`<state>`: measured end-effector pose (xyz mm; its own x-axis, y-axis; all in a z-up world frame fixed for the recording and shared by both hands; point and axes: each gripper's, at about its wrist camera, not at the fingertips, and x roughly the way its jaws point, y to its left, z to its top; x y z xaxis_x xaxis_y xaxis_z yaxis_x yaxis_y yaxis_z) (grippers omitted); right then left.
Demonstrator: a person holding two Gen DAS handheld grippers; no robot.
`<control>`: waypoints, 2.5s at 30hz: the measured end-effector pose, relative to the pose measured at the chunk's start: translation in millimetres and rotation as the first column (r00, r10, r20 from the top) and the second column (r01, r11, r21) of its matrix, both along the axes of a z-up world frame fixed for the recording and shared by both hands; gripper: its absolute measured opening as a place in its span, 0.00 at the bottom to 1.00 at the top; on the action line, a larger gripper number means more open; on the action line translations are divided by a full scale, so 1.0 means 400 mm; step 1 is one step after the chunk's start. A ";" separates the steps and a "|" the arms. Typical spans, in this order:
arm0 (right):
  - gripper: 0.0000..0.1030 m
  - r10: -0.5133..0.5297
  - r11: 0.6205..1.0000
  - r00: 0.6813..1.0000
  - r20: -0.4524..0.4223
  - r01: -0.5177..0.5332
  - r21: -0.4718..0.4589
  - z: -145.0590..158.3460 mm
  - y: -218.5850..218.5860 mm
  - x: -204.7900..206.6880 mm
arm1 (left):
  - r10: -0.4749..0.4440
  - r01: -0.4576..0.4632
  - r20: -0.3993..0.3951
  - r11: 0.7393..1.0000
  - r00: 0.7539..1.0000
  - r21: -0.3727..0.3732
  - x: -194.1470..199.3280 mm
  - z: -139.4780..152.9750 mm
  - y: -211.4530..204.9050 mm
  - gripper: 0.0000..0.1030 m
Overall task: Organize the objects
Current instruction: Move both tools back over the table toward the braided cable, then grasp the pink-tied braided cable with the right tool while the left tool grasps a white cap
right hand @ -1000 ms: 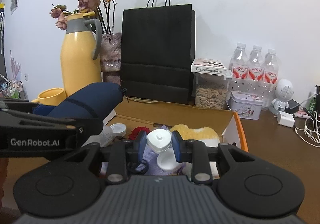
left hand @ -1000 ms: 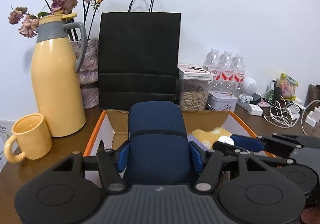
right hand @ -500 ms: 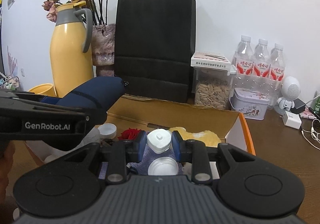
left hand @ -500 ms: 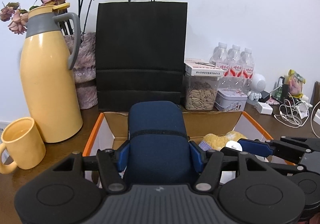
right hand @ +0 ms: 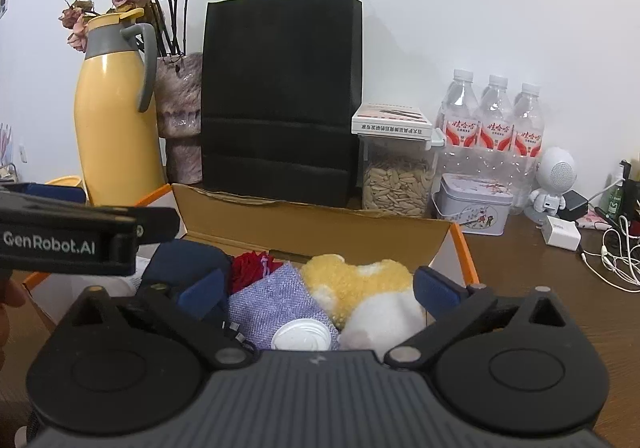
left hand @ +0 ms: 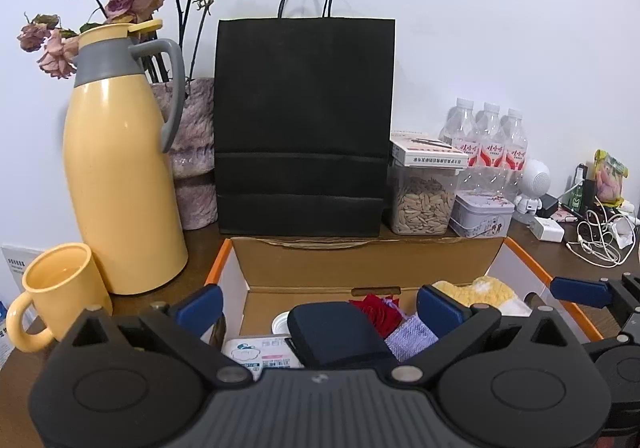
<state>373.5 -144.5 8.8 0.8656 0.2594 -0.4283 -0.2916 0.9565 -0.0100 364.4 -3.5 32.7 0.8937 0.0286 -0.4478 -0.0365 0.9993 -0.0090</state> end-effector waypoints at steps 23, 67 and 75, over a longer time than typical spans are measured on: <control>1.00 0.002 1.000 1.000 0.027 -0.002 -0.026 0.014 0.003 -0.089 | 0.032 -0.032 -0.020 0.999 0.999 -0.009 -0.095 0.007 0.020 1.00; 0.90 0.270 0.962 0.924 -0.271 -0.270 0.036 -0.135 0.198 -0.282 | 0.183 -0.182 -0.182 0.983 0.966 0.021 -0.485 -0.115 0.296 1.00; 0.86 0.268 0.963 0.935 -0.233 -0.256 0.078 -0.130 0.177 -0.296 | 0.170 -0.169 -0.201 0.985 0.965 0.020 -0.474 -0.124 0.266 1.00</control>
<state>255.2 -73.8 -43.3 0.6376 0.4870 -0.5970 -0.5203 0.8436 0.1325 174.7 102.9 -17.0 0.7672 0.1729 -0.6177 -0.2060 0.9784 0.0180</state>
